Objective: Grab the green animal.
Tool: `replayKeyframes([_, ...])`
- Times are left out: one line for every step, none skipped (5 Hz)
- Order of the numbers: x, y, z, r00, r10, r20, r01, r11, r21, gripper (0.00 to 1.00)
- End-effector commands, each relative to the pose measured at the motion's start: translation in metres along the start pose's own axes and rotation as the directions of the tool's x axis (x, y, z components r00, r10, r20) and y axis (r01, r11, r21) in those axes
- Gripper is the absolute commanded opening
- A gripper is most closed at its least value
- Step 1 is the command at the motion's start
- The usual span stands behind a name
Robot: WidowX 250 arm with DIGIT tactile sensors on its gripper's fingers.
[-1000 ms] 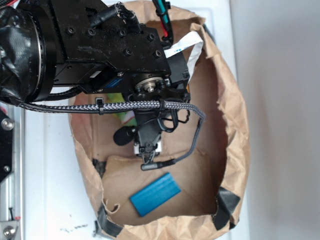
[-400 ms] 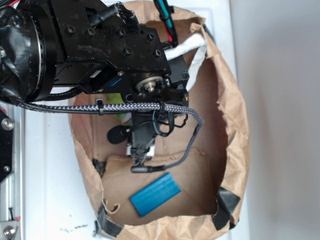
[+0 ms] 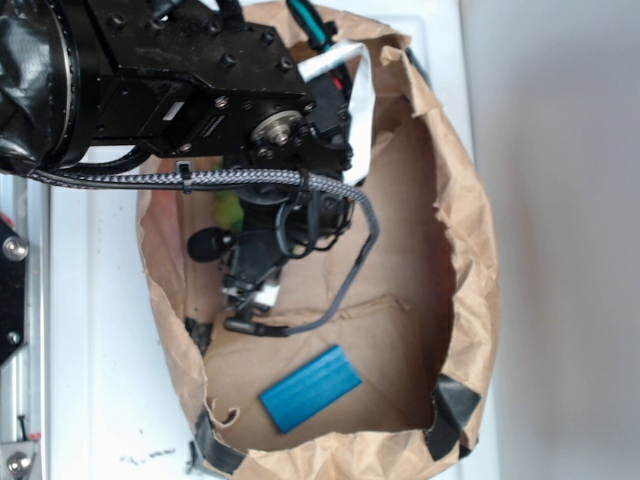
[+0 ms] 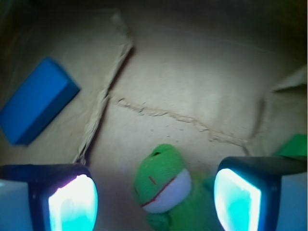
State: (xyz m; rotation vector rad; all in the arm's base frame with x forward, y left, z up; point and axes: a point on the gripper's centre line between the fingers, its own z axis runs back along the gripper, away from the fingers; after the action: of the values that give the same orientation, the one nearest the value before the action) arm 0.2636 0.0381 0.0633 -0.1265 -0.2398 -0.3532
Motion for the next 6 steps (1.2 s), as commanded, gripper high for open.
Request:
replayKeyframes([0.007, 0.022, 0.003, 0.988, -0.132, 0.074, 0.127, 0.989, 0.071, 1.00])
replayKeyframes([0.004, 0.021, -0.004, 0.981, -0.185, 0.061, 0.179, 0.979, 0.096, 1.00])
replayKeyframes([0.005, 0.024, -0.013, 0.980, -0.196, 0.045, 0.190, 0.974, 0.121, 1.00])
replayKeyframes([0.001, 0.024, -0.021, 0.974, -0.223, 0.033, 0.217, 0.968, 0.127, 1.00])
replayKeyframes([-0.002, 0.030, -0.034, 0.969, -0.248, -0.010, 0.247, 0.960, 0.131, 1.00])
replayKeyframes([-0.015, 0.024, -0.036, 0.964, -0.259, -0.057, 0.264, 0.960, 0.093, 1.00])
